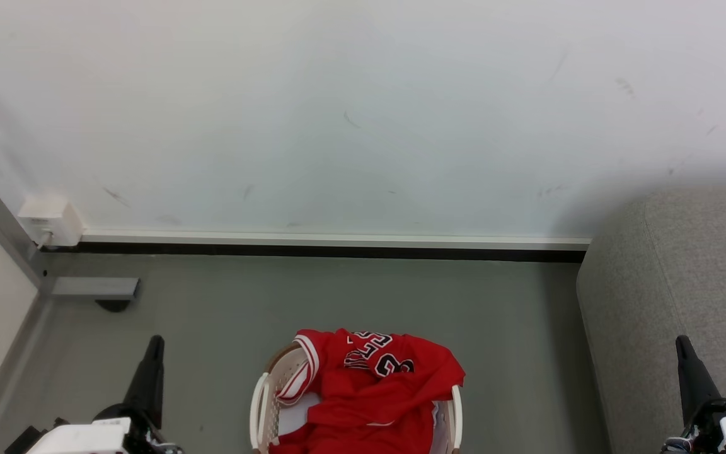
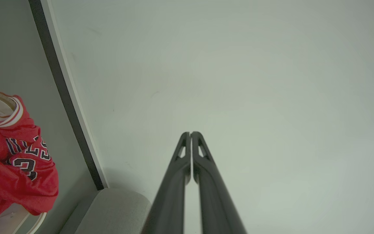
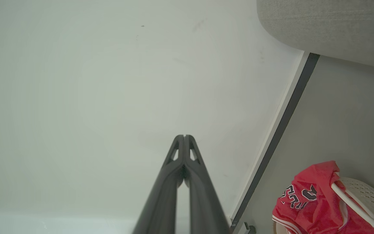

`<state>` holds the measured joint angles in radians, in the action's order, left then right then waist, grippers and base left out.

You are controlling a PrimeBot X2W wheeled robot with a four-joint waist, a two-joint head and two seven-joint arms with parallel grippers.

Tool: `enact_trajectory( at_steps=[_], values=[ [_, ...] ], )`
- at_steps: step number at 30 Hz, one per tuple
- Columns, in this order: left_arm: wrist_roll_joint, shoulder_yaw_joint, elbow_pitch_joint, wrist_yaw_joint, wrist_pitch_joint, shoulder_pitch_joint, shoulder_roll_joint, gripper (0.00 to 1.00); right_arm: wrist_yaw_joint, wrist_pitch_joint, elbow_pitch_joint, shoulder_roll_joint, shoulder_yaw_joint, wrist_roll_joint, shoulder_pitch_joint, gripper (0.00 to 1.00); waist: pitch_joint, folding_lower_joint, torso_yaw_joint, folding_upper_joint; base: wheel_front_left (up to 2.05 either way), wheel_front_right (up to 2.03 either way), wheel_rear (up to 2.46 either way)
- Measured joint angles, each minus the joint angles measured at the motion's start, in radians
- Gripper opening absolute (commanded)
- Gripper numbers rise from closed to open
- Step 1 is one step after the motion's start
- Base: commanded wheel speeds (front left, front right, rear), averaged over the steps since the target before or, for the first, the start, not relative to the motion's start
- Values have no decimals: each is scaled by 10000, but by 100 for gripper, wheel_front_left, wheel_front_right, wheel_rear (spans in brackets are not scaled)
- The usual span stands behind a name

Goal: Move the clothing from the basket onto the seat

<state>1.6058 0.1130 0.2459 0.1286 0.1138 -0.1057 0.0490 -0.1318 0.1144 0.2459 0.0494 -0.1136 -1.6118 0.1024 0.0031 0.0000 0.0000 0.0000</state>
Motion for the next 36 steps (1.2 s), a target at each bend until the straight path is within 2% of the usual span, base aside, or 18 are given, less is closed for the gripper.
enact_trajectory(
  at_steps=[36],
  values=[
    [0,0,0,0,0,0,0,0,0,0,0,0,0,-2,0,0,0,0,0,0,0,0,0]
  ],
)
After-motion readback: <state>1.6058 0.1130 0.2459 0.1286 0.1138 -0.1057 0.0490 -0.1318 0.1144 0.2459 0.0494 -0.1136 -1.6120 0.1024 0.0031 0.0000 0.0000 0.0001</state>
